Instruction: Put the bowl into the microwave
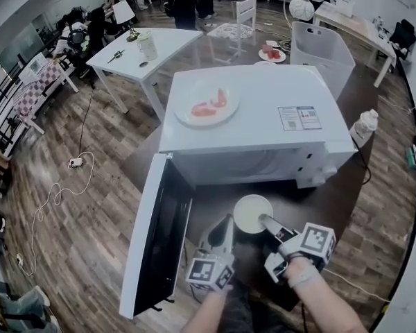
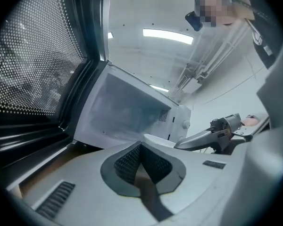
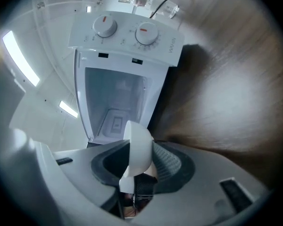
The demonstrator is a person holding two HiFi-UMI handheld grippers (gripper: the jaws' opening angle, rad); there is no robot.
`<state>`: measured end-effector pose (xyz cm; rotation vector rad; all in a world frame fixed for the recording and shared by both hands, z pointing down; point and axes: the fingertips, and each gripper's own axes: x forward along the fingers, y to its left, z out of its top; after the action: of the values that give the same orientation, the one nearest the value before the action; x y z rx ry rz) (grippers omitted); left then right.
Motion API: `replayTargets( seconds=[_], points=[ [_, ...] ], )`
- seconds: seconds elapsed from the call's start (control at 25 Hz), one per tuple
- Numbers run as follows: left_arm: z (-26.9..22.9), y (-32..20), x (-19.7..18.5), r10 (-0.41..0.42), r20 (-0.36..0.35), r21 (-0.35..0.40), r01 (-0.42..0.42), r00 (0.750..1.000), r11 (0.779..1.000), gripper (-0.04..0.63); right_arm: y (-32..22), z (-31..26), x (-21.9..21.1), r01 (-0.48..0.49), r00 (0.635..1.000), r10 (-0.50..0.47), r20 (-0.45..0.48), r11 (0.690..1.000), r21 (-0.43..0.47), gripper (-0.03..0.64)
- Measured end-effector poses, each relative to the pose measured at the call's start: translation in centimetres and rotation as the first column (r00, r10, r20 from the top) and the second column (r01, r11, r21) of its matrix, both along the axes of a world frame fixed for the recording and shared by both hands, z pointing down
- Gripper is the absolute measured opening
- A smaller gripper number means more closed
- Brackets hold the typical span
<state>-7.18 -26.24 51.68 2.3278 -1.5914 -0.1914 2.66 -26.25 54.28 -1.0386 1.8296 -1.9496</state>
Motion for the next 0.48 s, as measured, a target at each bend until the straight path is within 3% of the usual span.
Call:
replayTargets(
  seconds=[0.48],
  points=[
    [-0.6, -3.4, -0.6, 0.002, -0.003, 0.008, -0.002, 1.000, 1.000, 0.012, -5.4, -1.3, -1.1, -0.049, 0.999, 0.049, 0.016, 0.998, 0.031, 0.137]
  ],
)
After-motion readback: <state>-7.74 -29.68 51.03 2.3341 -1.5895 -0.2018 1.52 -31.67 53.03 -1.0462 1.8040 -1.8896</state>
